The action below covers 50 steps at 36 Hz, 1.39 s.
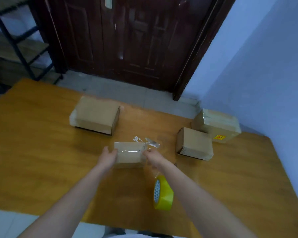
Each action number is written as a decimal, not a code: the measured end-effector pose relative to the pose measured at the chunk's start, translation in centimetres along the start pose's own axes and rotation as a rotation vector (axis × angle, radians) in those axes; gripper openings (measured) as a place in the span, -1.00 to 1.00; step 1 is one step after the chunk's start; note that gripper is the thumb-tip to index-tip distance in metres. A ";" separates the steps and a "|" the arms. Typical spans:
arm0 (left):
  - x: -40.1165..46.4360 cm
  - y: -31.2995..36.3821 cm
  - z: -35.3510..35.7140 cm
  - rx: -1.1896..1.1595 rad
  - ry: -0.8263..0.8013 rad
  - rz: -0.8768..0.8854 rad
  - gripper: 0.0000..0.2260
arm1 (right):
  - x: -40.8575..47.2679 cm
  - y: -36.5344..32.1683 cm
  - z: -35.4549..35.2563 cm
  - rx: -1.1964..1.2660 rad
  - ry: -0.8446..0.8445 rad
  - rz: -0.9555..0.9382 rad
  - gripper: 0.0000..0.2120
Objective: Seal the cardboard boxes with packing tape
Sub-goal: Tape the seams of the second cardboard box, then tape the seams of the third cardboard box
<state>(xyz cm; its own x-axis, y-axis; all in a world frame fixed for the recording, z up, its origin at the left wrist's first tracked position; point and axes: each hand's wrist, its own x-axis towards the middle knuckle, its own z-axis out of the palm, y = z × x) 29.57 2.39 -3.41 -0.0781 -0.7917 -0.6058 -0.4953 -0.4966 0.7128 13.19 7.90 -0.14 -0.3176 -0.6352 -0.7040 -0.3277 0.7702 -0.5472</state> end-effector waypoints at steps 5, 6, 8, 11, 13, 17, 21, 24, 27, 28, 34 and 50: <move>-1.4 1.8 1.4 -0.051 0.000 0.077 -0.65 | -0.1 -0.8 -0.6 0.129 0.008 -0.016 -0.62; -1.7 2.7 1.5 -0.022 0.027 0.117 -0.63 | -0.3 -1.0 -1.6 0.146 0.025 -0.042 -0.63; -2.4 4.9 1.7 0.019 0.068 0.218 -0.59 | -0.4 -1.3 -3.7 0.160 0.061 -0.114 -0.62; -3.5 8.9 2.5 0.024 0.089 0.354 -0.56 | -1.3 -1.9 -7.5 0.132 0.173 -0.247 -0.60; -3.9 11.7 3.4 0.030 0.098 0.425 -0.54 | -2.1 -2.0 -10.2 0.098 0.269 -0.338 -0.59; -5.3 17.3 6.5 0.046 0.027 0.551 -0.52 | -3.4 -1.2 -16.0 0.094 0.437 -0.424 -0.44; -7.5 22.4 11.3 0.160 -0.044 0.575 -0.49 | -5.0 1.4 -22.4 0.062 0.490 -0.410 -0.28; -9.1 24.9 15.8 0.227 -0.104 0.580 -0.54 | -6.6 4.8 -27.0 0.143 0.426 -0.381 -0.11; -10.7 26.1 20.9 0.284 -0.199 0.593 -0.62 | -7.2 8.8 -31.2 0.238 0.456 -0.356 -0.30; -11.2 26.2 22.7 0.311 -0.236 0.593 -0.63 | -7.2 10.1 -32.5 0.247 0.493 -0.346 -0.39; -12.4 25.5 32.8 0.481 -0.406 0.506 -0.58 | -5.2 17.9 -37.3 0.211 0.561 -0.041 -0.40; -6.4 18.4 40.8 0.315 -0.493 0.043 -0.27 | 5.4 24.6 -34.0 0.118 0.521 0.116 -0.66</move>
<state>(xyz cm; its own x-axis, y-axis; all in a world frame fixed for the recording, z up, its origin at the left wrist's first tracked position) -14.34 12.82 -0.80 -0.4599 -0.5122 -0.7254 -0.7103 -0.2780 0.6467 -26.84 21.46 -2.05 -0.7545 -0.4665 -0.4617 -0.1713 0.8190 -0.5476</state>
